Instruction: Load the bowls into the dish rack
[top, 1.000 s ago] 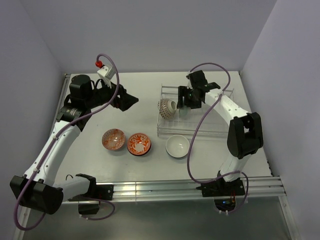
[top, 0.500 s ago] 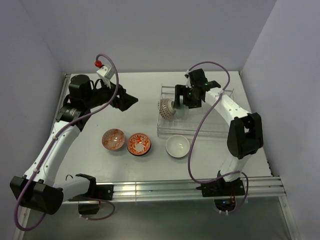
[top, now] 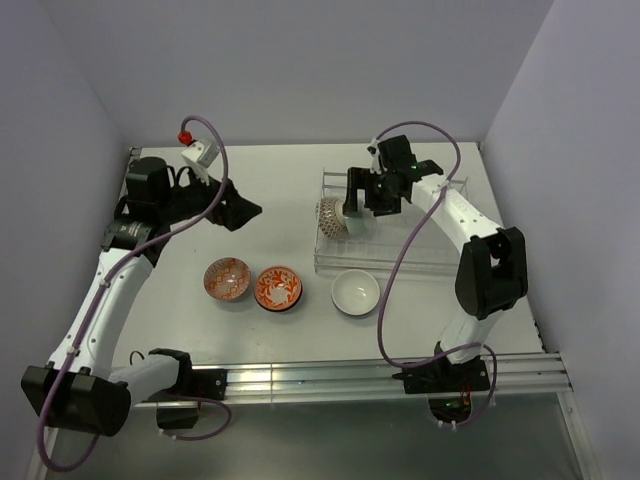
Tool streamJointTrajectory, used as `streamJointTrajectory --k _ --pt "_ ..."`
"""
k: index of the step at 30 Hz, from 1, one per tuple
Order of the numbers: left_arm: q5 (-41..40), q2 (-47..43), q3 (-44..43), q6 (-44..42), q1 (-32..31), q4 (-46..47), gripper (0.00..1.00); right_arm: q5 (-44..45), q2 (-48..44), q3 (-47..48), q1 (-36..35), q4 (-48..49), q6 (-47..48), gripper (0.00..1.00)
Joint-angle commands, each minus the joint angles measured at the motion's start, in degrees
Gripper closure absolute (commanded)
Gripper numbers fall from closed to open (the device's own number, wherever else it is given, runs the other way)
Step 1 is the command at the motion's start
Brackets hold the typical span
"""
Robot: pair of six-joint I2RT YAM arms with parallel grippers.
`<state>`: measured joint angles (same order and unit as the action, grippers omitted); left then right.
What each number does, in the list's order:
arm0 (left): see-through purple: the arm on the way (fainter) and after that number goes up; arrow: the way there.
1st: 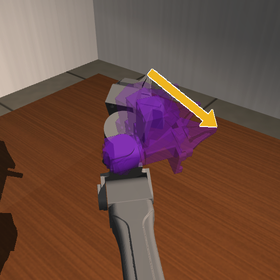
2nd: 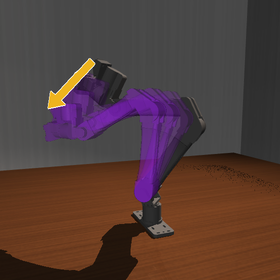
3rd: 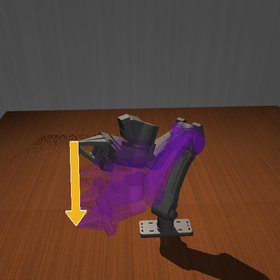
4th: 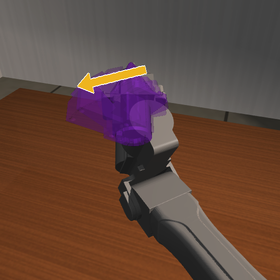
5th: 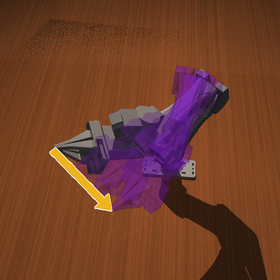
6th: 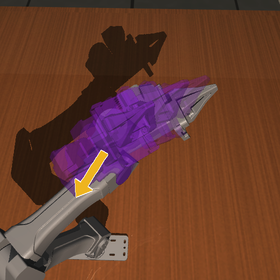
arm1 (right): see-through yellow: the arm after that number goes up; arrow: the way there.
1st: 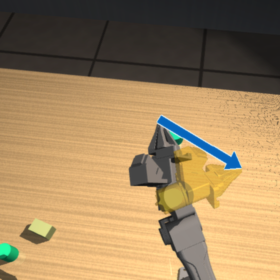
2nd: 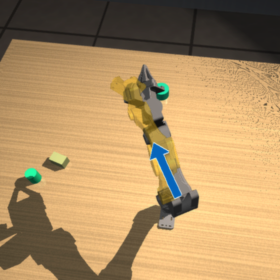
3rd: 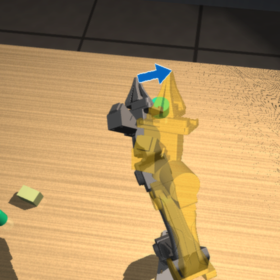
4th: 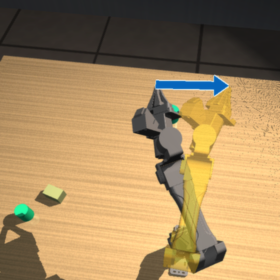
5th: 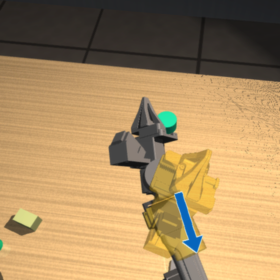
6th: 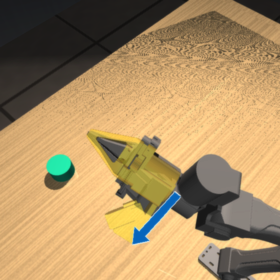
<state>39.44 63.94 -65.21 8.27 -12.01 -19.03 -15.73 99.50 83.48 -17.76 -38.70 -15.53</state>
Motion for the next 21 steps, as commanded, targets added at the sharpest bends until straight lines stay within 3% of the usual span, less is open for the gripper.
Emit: streamJointTrajectory --k 1,2,6,11,21 --pt "3.6 -1.6 0.3 -7.4 5.9 -9.1 0.01 0.7 -4.9 2.6 0.4 -0.8 1.0 0.0" --pt "4.4 -1.5 0.3 -11.4 7.4 -9.2 0.0 0.7 -5.5 2.5 0.7 -0.8 1.2 0.0" --pt "3.5 1.2 -0.9 -28.3 11.8 -28.1 0.01 0.6 -8.4 2.9 2.5 -2.3 3.7 0.0" --pt "-0.9 3.2 2.7 -41.5 17.9 -35.4 0.02 -1.8 -12.7 2.8 6.0 -4.5 5.4 0.0" --pt "-10.3 10.9 11.5 -42.4 18.3 -29.1 0.06 -6.8 -19.6 -0.5 8.9 -7.2 9.2 0.0"
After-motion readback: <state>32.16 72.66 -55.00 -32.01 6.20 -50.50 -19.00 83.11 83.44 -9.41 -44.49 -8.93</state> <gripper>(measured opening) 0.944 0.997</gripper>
